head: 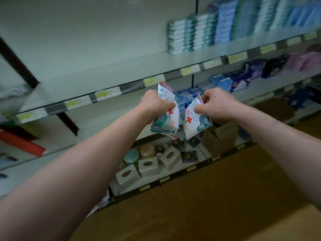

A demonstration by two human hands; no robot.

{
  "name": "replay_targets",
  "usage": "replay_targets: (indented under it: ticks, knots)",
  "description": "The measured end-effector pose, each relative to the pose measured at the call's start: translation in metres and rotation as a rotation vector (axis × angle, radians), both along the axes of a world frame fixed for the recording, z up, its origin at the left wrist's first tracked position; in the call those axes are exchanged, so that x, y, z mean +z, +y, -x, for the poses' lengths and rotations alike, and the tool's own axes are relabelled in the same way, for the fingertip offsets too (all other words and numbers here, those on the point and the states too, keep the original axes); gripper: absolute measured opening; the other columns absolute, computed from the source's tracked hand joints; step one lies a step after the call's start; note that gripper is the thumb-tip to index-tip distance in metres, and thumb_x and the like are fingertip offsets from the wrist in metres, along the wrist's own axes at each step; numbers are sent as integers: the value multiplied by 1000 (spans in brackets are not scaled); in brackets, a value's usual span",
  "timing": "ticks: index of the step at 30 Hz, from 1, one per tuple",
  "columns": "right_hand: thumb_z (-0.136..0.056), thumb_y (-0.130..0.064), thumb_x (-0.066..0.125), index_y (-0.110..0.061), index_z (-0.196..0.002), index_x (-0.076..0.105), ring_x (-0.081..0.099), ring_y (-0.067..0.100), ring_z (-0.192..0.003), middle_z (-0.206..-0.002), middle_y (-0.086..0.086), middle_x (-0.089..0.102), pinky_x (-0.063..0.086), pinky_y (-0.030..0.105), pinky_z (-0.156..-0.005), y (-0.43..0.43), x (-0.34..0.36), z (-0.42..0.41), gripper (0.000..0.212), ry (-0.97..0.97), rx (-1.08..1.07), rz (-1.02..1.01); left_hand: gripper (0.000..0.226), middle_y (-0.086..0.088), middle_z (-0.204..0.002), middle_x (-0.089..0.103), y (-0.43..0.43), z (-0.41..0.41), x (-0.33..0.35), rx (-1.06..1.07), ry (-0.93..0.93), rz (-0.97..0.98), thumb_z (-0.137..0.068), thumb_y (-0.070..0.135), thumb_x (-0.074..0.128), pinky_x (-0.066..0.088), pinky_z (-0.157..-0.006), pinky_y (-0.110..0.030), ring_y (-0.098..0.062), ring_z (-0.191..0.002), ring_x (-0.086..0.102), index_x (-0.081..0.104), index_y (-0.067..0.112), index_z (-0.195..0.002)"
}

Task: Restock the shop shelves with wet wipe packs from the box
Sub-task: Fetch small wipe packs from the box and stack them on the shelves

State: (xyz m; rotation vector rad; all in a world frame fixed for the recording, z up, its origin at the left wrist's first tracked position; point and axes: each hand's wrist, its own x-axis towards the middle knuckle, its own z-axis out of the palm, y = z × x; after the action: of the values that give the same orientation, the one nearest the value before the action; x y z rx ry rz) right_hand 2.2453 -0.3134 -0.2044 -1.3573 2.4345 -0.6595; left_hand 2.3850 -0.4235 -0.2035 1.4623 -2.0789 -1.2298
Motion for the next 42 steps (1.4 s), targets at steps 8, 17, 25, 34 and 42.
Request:
replay_targets:
  ticks: [8,17,25,34,42]
  knots:
    - [-80,-26,63,-3,-92,66,69,28,-78,-84,14,70,58,43,-70,-53,64,-21,26,-151,289,181,13,-2,-82,69,-7,-50,72,236,125,46,-88,22,70,55,-47,-24,-15,-63,69,60,15,-94]
    - [-96,-13,48,-3,-105,53,61,21,-63,-88,13,59,53,26,-40,-81,138,-45,15,-388,474,359,11,-5,-87,70,-1,-93,139,422,362,146,-88,15,68,55,-47,-23,-14,-65,69,60,13,-94]
    - [-100,-21,47,-6,-101,55,62,21,-65,-88,12,59,53,29,-47,-108,198,-51,17,-412,536,517,22,-16,-101,72,-15,-116,197,512,847,24,-87,16,70,60,-59,-42,-29,-81,71,61,6,-105]
    - [-99,-17,48,-8,-86,56,58,18,-60,-82,10,57,52,24,-40,-163,258,-88,18,-546,549,681,11,-8,-88,72,-66,-141,256,276,1028,-6,-91,23,64,60,-73,-41,-25,-74,69,64,12,-91]
    - [-98,-21,49,-8,-87,58,63,29,-80,-97,19,65,54,54,-83,-224,292,-131,20,-538,500,713,11,-11,-86,70,-120,-165,304,43,1043,59,-91,15,61,58,-72,-42,-27,-75,68,63,8,-99]
